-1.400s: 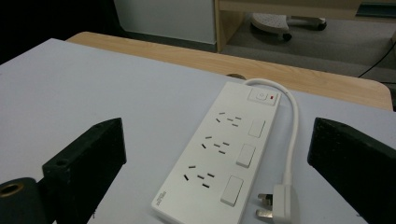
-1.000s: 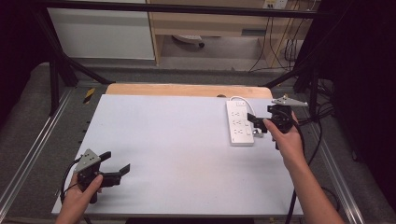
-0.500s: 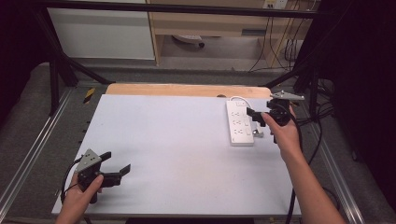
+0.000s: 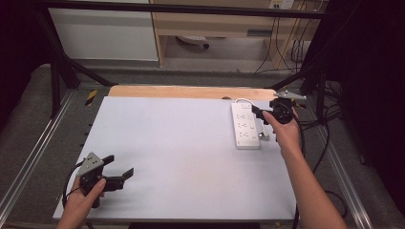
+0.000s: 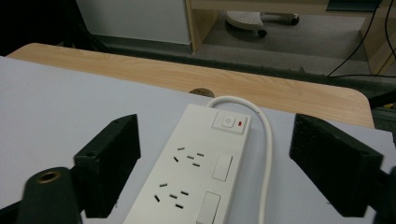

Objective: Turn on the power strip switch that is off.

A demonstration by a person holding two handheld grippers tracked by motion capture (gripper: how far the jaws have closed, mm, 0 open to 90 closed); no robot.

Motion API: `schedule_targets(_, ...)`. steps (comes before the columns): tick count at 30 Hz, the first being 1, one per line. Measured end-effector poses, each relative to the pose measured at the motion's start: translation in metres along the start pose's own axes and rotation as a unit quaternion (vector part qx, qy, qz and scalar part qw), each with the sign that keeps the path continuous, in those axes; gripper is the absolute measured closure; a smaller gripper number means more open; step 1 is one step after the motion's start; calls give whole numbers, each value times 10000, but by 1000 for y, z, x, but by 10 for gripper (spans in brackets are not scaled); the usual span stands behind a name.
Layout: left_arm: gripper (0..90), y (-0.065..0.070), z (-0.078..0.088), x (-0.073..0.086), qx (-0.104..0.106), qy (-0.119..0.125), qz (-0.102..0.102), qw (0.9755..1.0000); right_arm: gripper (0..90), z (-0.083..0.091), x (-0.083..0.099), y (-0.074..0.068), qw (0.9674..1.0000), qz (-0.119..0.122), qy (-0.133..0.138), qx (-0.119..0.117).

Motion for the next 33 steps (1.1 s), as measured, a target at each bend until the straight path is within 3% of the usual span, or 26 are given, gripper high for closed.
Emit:
schedule_targets(9, 55, 1, -1, 1, 26, -27, -15, 10000, 355, -14, -1, 9, 10000, -1, 63, 74)
schedule_targets(16, 55, 0, -1, 1, 16, -30, -8, 10000, 518, -27, 9, 15, 9998, -50, -30, 184)
schedule_targets(21, 55, -1, -1, 1, -5, -37, -14, 10000, 614, -36, 13, 16, 9998, -121, -23, 163)
schedule_targets(33, 55, 1, -2, 2, 30, -74, -65, 9999, 812, -51, 21, 12, 9997, 18, -127, 202)
Point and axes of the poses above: each handheld gripper's, and its own axes: z roughly backward along the jaws, x roughly out of its underside, y roughly to its right, the point moved 8 cm from there along -z, roughly forward along the jaws, and after that the axes turned 9 degrees about y, right-handed, at the moved point
